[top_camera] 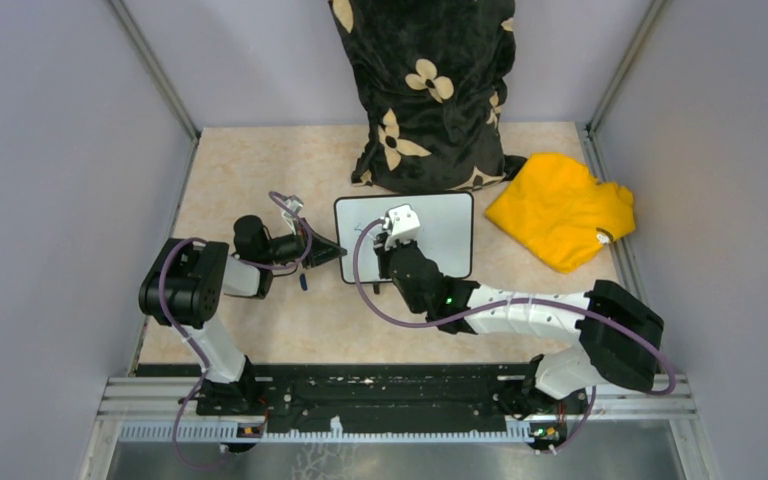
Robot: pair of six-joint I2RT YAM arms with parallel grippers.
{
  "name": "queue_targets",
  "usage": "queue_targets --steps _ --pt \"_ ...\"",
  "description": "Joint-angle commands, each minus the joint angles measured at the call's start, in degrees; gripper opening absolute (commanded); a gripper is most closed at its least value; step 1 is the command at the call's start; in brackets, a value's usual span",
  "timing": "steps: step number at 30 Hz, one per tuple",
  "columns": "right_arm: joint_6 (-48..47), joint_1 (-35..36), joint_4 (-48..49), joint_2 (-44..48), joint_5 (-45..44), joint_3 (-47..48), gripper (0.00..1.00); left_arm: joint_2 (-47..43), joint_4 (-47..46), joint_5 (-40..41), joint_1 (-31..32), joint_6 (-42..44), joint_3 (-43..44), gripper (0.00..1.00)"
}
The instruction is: Write a sentence on the whiteboard
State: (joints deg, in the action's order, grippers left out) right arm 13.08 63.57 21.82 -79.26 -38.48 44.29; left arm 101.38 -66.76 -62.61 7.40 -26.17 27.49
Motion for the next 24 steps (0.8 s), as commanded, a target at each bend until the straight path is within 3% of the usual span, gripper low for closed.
queue_targets --steps 1,24 --pt "-0.91 -1.61 2.61 2.14 -2.93 1.97 0.0 1.06 -0.48 -0.94 0.32 0.16 0.55 0.0" --pt "0.51 -2.14 -1.25 4.8 -2.48 -1.23 0.0 1.09 -0.39 -1.07 0.34 0.07 0.63 0.0"
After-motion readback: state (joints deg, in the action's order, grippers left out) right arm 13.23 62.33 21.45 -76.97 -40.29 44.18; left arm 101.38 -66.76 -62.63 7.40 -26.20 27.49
